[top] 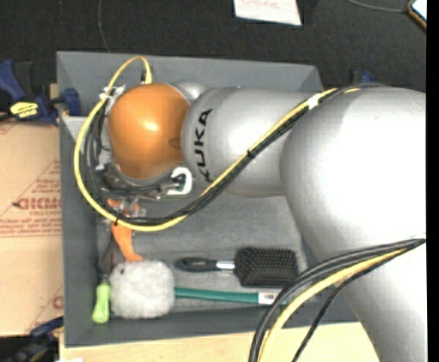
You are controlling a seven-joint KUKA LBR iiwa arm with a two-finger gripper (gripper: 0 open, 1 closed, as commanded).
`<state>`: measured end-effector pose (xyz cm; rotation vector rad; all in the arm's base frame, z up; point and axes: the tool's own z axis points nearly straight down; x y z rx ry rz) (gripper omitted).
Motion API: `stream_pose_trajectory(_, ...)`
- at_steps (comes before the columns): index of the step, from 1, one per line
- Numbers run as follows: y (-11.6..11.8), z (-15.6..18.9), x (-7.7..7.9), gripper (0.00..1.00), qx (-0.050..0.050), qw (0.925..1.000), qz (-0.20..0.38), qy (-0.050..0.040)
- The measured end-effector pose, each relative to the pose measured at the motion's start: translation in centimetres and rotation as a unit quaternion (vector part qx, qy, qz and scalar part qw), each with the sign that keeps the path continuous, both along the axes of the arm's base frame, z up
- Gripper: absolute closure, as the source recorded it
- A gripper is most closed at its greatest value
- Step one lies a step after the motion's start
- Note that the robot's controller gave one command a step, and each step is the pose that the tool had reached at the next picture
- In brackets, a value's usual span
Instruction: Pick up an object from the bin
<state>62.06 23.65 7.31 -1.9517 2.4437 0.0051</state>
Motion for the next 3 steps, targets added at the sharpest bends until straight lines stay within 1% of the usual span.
stream_pose_trajectory(1, -0.1, 1.8, -0.2, 1.00, -0.001, 1.0000, -0.001, 0.0023)
stream_pose_trajectory(2, -0.1, 4.2, 0.0, 1.00, 0.000, 1.0000, -0.002, -0.0007)
stream_pose_trajectory(3, -0.1, 6.8, -0.1, 1.00, 0.000, 1.0000, -0.003, 0.0013)
